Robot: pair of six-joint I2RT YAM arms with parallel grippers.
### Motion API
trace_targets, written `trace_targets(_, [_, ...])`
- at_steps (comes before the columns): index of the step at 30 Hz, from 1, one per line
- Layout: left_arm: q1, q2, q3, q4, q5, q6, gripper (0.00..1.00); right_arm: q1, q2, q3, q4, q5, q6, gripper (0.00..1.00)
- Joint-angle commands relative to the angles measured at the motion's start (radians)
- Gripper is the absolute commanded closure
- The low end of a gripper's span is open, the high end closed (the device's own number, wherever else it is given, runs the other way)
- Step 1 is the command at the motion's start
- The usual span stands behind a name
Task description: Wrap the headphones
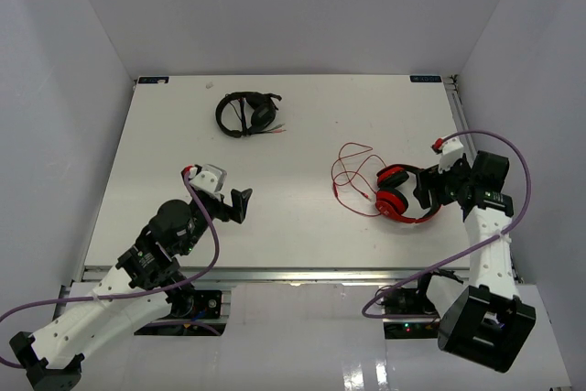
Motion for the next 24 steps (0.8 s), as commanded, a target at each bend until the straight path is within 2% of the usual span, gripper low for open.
trace_targets(1, [0.002,0.000,-0.002,0.003,0.010,0.003,0.02,-0.002,0.119,0.033,0.093,0.138,0.151,0.10])
trace_targets(4, [0.004,-0.002,-0.003,0.003,0.007,0.004,0.02,-0.002,0.234,0.069,0.067,0.118,0.140,0.10])
trace_targets(9, [0.002,-0.001,-0.002,0.003,0.010,0.007,0.02,-0.002,0.333,0.086,0.089,0.152,0.140,0.06])
trace_targets(15, [0.003,-0.006,0.000,0.005,0.017,0.008,0.02,-0.002,0.374,0.040,0.219,0.324,0.126,0.02])
trace_targets(18, [0.003,-0.006,0.001,0.006,0.023,0.008,0.02,-0.002,0.402,0.006,0.288,0.350,0.112,0.01])
trace_targets(19, [0.002,-0.005,0.001,0.006,0.026,0.008,0.02,-0.002,0.423,0.009,0.293,0.344,0.113,0.03])
trace_targets(24, [0.002,-0.006,0.000,0.006,0.027,0.008,0.02,0.000,0.569,0.068,0.269,0.294,0.135,0.26])
